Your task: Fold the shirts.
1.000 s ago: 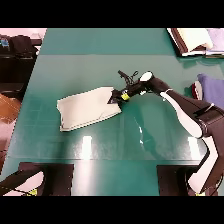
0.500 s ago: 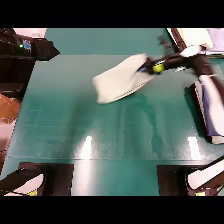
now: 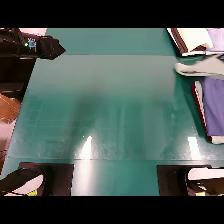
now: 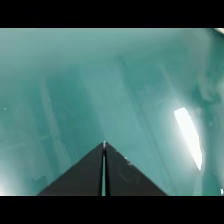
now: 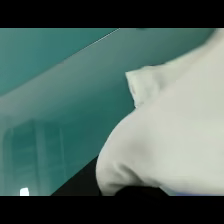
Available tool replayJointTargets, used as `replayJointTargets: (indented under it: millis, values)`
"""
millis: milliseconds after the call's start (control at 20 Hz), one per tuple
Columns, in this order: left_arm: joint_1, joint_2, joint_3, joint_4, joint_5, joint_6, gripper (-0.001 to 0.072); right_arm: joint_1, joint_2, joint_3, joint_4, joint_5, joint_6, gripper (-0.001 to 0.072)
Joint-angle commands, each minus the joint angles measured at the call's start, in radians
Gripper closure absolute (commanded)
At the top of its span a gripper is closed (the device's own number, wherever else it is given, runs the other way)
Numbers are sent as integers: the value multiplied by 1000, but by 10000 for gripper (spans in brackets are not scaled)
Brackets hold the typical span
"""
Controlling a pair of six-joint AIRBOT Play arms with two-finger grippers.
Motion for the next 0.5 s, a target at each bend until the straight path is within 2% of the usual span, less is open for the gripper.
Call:
replayJointTargets:
  millis: [0,200,450]
  values:
    - [-2,0,0,-16,4,-2,679,-116,10,1,2,-24,1,697]
    - [-2,0,0,-25,2,-3,679,-123,11,47,26,-29,1,697]
    - [-2,0,0,-47,0,-2,679,-123,13,285,26,23,1,697]
